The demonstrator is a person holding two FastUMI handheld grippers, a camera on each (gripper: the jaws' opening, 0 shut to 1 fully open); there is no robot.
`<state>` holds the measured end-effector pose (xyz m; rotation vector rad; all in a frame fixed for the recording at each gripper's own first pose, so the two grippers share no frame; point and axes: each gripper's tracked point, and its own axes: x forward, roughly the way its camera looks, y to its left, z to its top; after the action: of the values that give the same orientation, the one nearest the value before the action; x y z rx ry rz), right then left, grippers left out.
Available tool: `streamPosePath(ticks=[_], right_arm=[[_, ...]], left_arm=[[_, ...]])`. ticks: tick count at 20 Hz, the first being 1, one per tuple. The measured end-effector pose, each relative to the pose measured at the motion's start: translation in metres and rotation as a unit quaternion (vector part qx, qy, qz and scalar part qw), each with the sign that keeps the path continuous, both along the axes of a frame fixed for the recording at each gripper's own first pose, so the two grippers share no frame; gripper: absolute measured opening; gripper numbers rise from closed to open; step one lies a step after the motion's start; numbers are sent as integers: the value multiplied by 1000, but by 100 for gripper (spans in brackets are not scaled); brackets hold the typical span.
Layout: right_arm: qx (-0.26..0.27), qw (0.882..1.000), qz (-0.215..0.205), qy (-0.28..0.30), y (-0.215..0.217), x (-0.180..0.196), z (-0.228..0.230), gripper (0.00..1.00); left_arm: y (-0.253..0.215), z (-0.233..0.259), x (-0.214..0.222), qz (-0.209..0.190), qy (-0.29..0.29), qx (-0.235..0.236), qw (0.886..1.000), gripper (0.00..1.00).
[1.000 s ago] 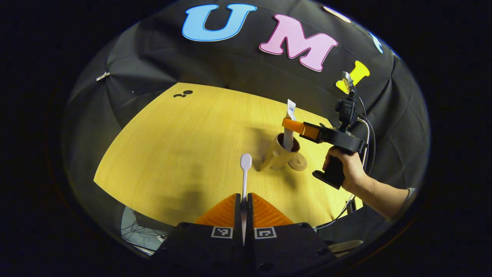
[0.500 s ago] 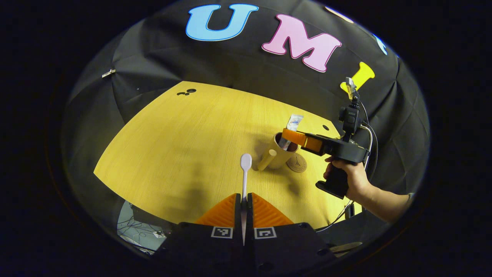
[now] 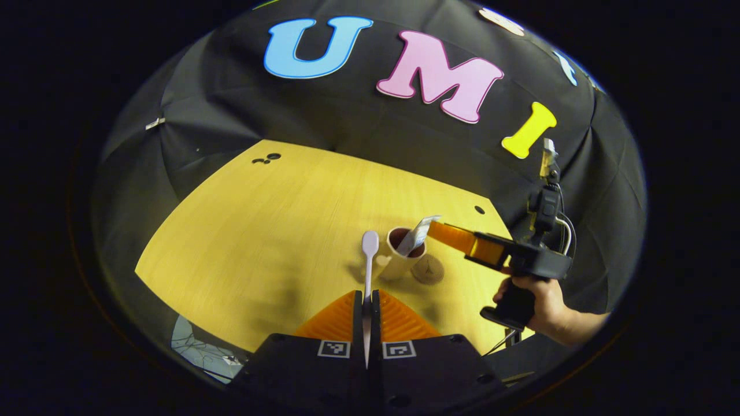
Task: Put the toothbrush and toothpaste on the desktop into the cup, then pick up the cup and place it on the coaster on the desktop.
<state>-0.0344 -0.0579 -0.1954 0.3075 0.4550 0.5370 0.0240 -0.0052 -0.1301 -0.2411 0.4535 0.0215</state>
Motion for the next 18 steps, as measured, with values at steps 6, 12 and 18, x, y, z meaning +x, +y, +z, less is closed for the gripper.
streamPosePath(ticks=[6,12,18], right_arm=[[5,999,-2,37,-36,-71,-11,54],[-24,995,-28,89,-90,-144,-44,55],[-25,983,-100,155,-148,-177,-70,55]], left_arm=[[-23,33,54,-28,-49,-3,998,6],[-31,72,111,-48,-133,-48,989,6],[-28,80,161,-39,-164,-52,984,6]])
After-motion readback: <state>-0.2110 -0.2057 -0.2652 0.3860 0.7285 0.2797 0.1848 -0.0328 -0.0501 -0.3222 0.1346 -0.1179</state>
